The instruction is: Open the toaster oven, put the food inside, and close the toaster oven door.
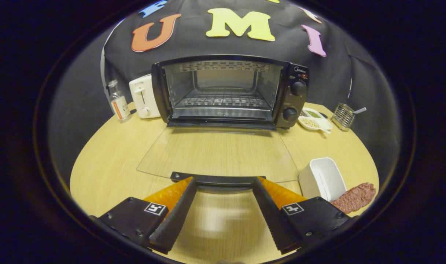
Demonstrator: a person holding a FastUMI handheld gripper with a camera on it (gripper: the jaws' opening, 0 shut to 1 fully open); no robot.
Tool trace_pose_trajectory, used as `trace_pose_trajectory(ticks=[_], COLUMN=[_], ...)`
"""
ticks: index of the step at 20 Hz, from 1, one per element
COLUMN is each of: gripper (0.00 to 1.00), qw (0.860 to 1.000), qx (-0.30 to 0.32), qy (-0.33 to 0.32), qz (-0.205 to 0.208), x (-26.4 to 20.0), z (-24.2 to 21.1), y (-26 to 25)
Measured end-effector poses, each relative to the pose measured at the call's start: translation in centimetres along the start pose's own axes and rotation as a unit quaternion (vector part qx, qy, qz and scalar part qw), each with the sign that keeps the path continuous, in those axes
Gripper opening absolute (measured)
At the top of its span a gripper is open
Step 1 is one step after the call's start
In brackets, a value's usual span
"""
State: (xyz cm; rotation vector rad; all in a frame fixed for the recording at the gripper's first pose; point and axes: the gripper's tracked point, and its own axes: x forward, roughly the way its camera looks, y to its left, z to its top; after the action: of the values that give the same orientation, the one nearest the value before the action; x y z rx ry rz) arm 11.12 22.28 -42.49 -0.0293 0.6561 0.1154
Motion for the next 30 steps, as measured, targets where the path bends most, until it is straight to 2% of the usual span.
trace_pose_trajectory(ticks=[2, 7, 12, 17, 20, 22, 26, 28, 30], gripper=[1.0, 1.0, 1.0, 1.0, 0.98, 0.95, 0.8, 0.65, 0.49], qw=[1.0, 0.999, 0.999, 1.0, 0.998, 0.992, 0.974, 0.962, 0.953], qx=[-0.005, -0.015, -0.036, -0.025, -0.003, 0.012, 0.074, 0.111, 0.139], qy=[0.001, -0.005, -0.025, -0.002, 0.042, 0.075, 0.12, 0.136, 0.148], qz=[0.019, 0.031, 0.017, 0.001, 0.042, 0.097, 0.177, 0.21, 0.226], x=[-0.4, -2.8, -5.5, -6.6, -6.9, -6.9, -7.4, -7.6, -7.6], z=[0.2, 2.0, 4.6, 3.3, 0.4, -1.9, -3.7, -3.7, -3.7], y=[-0.3, -5.1, -13.6, -22.5, -24.0, -23.3, -22.0, -21.4, -21.2])
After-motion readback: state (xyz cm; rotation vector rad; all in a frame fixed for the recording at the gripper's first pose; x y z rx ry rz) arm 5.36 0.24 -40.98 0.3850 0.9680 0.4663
